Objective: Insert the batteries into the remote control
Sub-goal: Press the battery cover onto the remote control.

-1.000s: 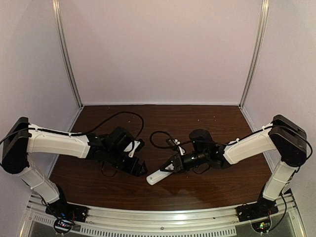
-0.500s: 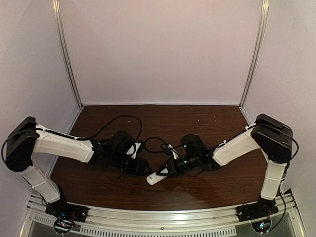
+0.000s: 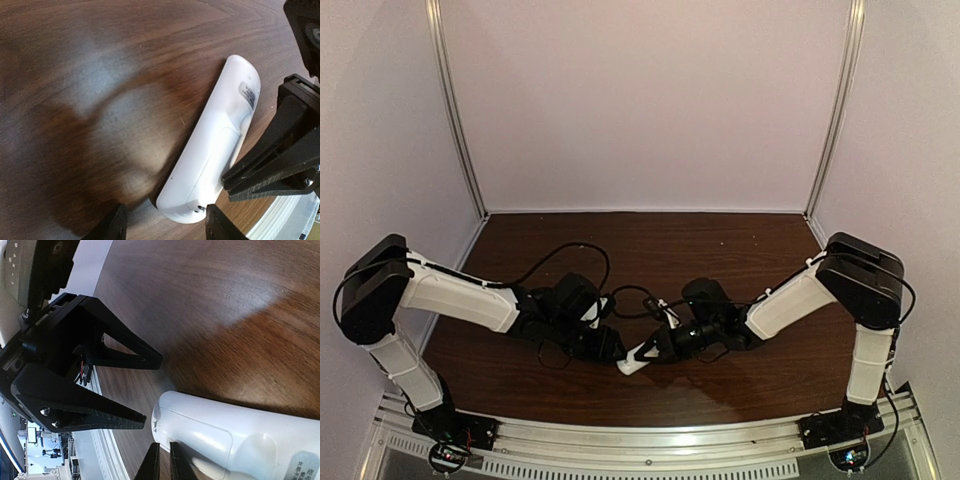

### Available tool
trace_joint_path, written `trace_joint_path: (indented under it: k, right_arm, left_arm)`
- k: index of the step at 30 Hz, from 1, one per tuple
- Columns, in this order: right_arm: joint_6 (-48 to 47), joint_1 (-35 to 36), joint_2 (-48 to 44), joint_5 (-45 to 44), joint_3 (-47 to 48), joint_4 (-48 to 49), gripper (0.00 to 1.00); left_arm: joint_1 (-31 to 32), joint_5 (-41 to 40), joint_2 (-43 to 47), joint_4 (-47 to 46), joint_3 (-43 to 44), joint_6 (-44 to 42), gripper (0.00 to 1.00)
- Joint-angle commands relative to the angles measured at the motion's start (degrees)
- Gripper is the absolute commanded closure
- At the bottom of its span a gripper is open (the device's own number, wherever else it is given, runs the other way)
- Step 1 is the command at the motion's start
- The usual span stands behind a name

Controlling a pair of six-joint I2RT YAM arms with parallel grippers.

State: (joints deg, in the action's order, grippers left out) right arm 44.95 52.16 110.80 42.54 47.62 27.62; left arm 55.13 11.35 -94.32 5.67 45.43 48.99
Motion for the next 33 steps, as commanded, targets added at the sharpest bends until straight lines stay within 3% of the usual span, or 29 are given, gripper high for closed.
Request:
trace_joint_path:
  k: [1, 33]
  right_arm:
    - [-0.6, 0.1, 2.8, -3.4, -0.4, -2.7, 0.89]
    - [2.6, -1.0, 4.8, -3.2, -1.7, -0.2, 0.89]
  left_arm:
    - [0.5, -0.7, -1.8, -0.3, 2.1, 0.9, 0.45]
    - [1.1, -0.5, -6.5, 10.9, 3.2, -2.0, 0.54]
